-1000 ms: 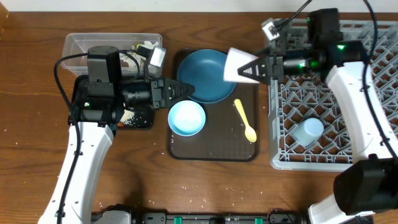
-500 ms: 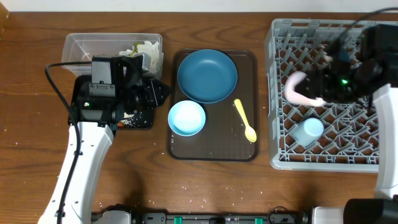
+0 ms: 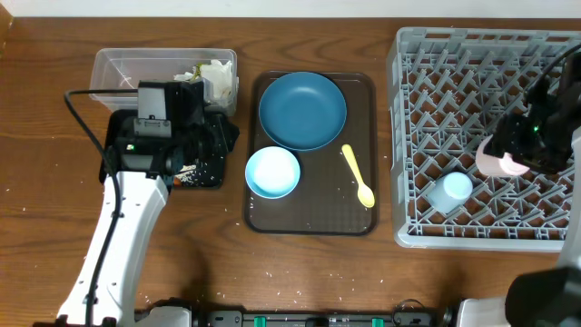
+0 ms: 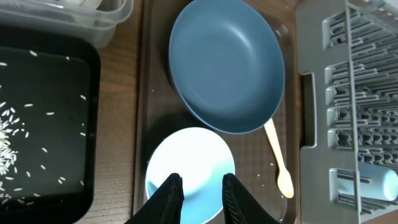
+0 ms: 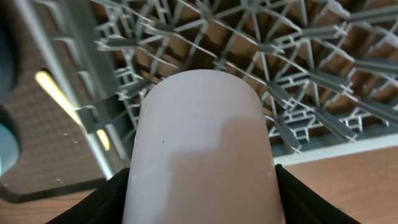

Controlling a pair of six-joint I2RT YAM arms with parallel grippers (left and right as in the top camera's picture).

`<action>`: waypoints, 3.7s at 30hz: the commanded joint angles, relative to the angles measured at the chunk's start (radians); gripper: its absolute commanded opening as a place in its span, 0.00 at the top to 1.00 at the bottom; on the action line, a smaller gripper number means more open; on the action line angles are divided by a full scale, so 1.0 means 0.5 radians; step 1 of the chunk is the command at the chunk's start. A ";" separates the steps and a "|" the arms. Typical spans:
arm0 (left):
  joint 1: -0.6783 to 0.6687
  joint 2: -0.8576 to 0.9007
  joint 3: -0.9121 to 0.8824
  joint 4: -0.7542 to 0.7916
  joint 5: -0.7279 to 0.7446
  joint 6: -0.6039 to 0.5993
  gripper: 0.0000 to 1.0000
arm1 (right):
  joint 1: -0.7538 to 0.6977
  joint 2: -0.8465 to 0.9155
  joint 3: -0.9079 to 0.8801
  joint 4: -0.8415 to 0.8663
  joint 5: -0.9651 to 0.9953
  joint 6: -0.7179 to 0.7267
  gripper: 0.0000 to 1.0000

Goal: Sort waste into correct bins and load items into the dishwasher rack
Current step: 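Carry the pink cup into the rack and release it upside down, then move the right gripper over to the blue plate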

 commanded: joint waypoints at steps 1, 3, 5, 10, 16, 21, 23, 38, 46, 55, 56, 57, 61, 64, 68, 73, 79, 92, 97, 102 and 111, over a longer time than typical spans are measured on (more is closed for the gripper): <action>0.002 0.029 0.003 0.002 -0.026 0.034 0.75 | -0.018 0.100 0.014 -0.050 0.134 0.072 0.46; 0.002 0.031 0.003 0.002 -0.026 0.034 0.75 | -0.018 0.143 0.014 -0.083 0.232 0.134 0.45; 0.002 0.031 0.003 0.004 -0.026 0.058 0.76 | -0.018 0.176 0.014 -0.106 0.247 0.140 0.45; 0.002 0.031 0.003 0.011 -0.026 0.085 0.75 | -0.018 0.233 -0.012 -0.138 0.288 0.163 0.44; 0.002 0.031 0.003 0.018 -0.026 0.085 0.76 | -0.023 0.253 -0.025 -0.122 0.440 0.258 0.43; 0.002 0.031 0.003 0.017 -0.026 0.086 0.75 | -0.110 0.253 -0.027 -0.114 0.484 0.298 0.43; 0.002 0.031 0.003 0.017 -0.026 0.095 0.76 | -0.149 0.253 -0.035 -0.113 0.444 0.297 0.45; 0.002 0.031 0.003 0.018 -0.026 0.185 0.75 | -0.190 0.316 -0.282 0.145 0.443 0.290 0.46; 0.002 0.031 0.003 0.017 -0.026 0.185 0.75 | -0.199 0.442 -0.300 0.182 0.441 0.291 0.42; 0.002 0.031 0.003 0.017 -0.026 0.185 0.75 | -0.201 0.484 -0.299 0.258 0.343 0.304 0.45; 0.002 0.031 0.003 0.017 -0.026 0.185 0.75 | -0.201 0.484 -0.299 0.262 0.343 0.304 0.45; 0.002 0.031 0.003 0.017 -0.026 0.185 0.75 | -0.201 0.484 -0.298 0.263 0.336 0.303 0.45; 0.002 0.031 0.003 0.017 -0.026 0.185 0.76 | -0.204 0.484 -0.297 0.263 0.253 0.257 0.46; 0.002 0.031 0.003 0.017 -0.026 0.185 0.75 | -0.204 0.484 -0.297 0.243 0.246 0.252 0.33; 0.002 0.031 0.003 0.017 -0.026 0.185 0.76 | -0.204 0.484 -0.295 0.220 0.233 0.236 0.13; 0.002 0.031 0.003 0.017 -0.025 0.185 0.75 | -0.204 0.478 -0.227 0.172 0.134 0.189 0.03; 0.002 0.031 0.003 0.017 -0.025 0.185 0.75 | -0.199 0.407 0.008 0.042 0.134 0.182 0.01; 0.001 0.031 0.003 0.017 -0.018 0.186 0.75 | -0.132 0.225 0.549 -0.169 -0.095 0.026 0.05; -0.050 0.031 0.004 0.008 0.012 0.345 0.70 | 0.132 0.199 0.550 -0.040 -0.312 -0.034 0.09; -0.101 0.031 0.004 -0.009 -0.011 0.366 0.70 | 0.492 0.208 0.536 0.325 -0.371 0.150 0.15; -0.101 0.018 0.005 -0.086 -0.080 0.439 0.70 | 0.990 0.335 0.373 1.015 -0.204 0.517 0.25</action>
